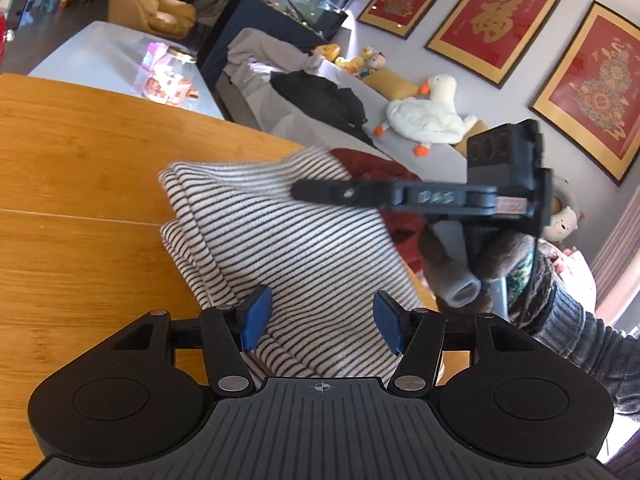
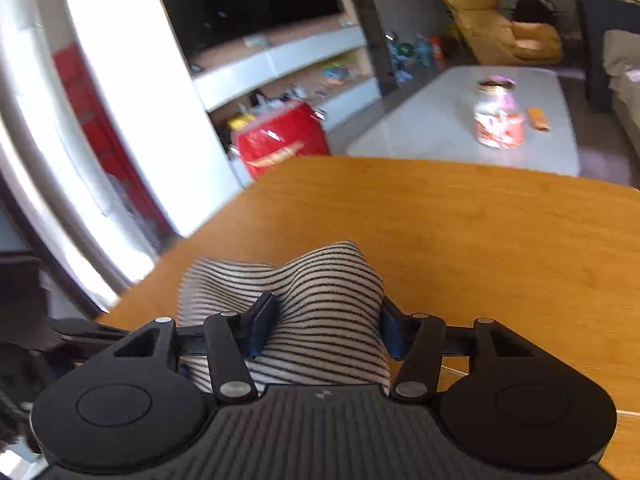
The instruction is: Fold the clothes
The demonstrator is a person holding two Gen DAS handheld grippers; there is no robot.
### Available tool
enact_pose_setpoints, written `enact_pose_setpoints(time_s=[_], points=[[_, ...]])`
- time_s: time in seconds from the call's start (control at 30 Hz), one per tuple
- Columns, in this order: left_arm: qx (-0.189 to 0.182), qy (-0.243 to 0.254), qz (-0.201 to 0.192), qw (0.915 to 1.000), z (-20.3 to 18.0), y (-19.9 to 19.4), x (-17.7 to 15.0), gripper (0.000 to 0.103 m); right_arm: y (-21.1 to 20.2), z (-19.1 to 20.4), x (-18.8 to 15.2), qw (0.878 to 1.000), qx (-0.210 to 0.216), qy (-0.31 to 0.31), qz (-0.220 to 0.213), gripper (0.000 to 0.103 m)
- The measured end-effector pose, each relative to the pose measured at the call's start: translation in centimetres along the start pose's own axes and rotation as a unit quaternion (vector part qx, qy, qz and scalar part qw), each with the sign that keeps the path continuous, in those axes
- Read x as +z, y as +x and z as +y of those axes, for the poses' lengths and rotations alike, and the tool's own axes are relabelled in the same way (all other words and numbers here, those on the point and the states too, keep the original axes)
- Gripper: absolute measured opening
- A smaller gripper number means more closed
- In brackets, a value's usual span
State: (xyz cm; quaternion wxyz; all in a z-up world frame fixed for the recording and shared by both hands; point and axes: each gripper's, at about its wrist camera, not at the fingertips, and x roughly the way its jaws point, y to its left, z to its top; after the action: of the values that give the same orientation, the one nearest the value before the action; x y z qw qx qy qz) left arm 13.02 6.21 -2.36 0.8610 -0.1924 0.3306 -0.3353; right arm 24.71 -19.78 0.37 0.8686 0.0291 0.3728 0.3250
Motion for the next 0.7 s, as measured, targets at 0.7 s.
enact_pose_setpoints(time_s=[0.7], points=[[0.014, -0.032, -0.004, 0.9994, 2.3, 3.1, 4.2, 0.068, -5.3, 3.2, -5.4, 0.988, -0.139, -0.055, -0.040, 0.096]])
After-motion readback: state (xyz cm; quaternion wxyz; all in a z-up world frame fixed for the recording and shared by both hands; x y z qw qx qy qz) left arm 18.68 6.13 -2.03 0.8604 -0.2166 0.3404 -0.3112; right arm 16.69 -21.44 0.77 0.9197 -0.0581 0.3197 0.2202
